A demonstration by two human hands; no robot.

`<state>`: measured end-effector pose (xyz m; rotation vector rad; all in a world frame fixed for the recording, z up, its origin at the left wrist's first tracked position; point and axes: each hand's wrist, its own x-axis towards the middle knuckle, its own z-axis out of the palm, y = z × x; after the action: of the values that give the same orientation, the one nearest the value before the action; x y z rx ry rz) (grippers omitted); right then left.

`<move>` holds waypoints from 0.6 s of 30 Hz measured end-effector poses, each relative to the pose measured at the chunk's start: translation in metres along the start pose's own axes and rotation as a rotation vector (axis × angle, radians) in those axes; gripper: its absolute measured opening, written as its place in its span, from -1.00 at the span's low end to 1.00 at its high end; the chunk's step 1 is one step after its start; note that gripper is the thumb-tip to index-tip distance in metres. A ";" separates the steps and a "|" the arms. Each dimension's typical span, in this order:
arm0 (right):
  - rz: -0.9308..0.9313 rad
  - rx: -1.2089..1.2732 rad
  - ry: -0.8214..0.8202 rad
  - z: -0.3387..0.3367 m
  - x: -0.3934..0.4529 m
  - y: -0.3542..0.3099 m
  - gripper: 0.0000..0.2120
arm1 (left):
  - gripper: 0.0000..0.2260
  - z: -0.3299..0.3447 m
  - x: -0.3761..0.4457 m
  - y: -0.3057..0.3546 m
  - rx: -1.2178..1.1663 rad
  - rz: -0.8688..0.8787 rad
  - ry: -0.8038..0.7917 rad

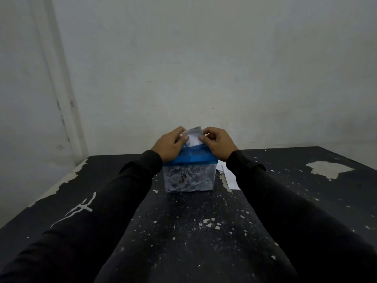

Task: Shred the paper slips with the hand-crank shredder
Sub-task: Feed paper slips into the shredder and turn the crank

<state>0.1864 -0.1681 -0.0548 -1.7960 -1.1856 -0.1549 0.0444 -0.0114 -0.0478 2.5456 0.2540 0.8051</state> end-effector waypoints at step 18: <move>0.102 -0.234 -0.264 -0.020 0.020 -0.026 -0.74 | -0.84 -0.003 0.002 0.001 -0.139 -0.084 -0.011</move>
<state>0.1839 -0.1684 -0.0164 -2.1286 -1.2981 0.0049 0.0442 -0.0112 -0.0445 2.3922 0.2888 0.7503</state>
